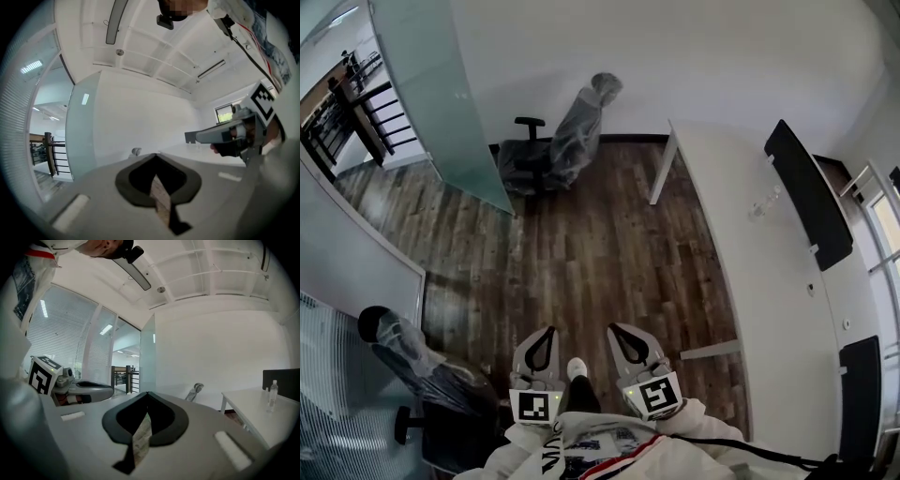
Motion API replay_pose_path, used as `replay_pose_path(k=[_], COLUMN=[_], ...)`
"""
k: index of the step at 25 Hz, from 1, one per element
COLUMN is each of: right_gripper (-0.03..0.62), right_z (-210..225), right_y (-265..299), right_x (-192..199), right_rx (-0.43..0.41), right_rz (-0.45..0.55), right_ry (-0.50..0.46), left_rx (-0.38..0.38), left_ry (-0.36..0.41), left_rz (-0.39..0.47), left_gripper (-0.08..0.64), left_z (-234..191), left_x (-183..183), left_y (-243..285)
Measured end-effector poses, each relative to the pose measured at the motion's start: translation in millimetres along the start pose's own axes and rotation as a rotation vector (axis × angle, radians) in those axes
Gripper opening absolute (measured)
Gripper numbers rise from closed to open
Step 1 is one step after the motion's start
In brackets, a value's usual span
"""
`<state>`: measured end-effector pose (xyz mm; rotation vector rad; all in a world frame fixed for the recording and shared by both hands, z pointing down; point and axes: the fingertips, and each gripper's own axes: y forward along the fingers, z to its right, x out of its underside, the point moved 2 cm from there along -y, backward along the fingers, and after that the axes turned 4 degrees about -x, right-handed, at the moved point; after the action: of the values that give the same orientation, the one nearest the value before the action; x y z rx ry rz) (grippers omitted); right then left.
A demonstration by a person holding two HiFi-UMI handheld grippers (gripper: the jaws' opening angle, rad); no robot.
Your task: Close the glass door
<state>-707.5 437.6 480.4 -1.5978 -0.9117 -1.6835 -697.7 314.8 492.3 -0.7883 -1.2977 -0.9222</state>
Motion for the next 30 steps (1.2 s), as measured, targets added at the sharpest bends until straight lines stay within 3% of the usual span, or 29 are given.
replay_pose_path(k=[15,19,30], right_gripper=[0.006,0.006,0.006], right_z=[68.4,81.5,141.1], right_y=[135.6,156.5,183.0], right_x=[17.2,20.1,22.3], right_rx=[0.081,0.101,0.149], right_rz=[-0.018,-0.012,-0.018], right_ry=[0.016,0.049,0.087], left_rx=[0.016,0.043,0.089], left_ry=[0.014,0.039,-0.005], left_rz=[-0.023,-0.037,-0.062], left_gripper=[-0.002,-0.002,-0.002], left_z=[-108.9,-121.3,-115.0], left_x=[12.4,16.7,30.8], left_y=[100.3,124.9,190.4])
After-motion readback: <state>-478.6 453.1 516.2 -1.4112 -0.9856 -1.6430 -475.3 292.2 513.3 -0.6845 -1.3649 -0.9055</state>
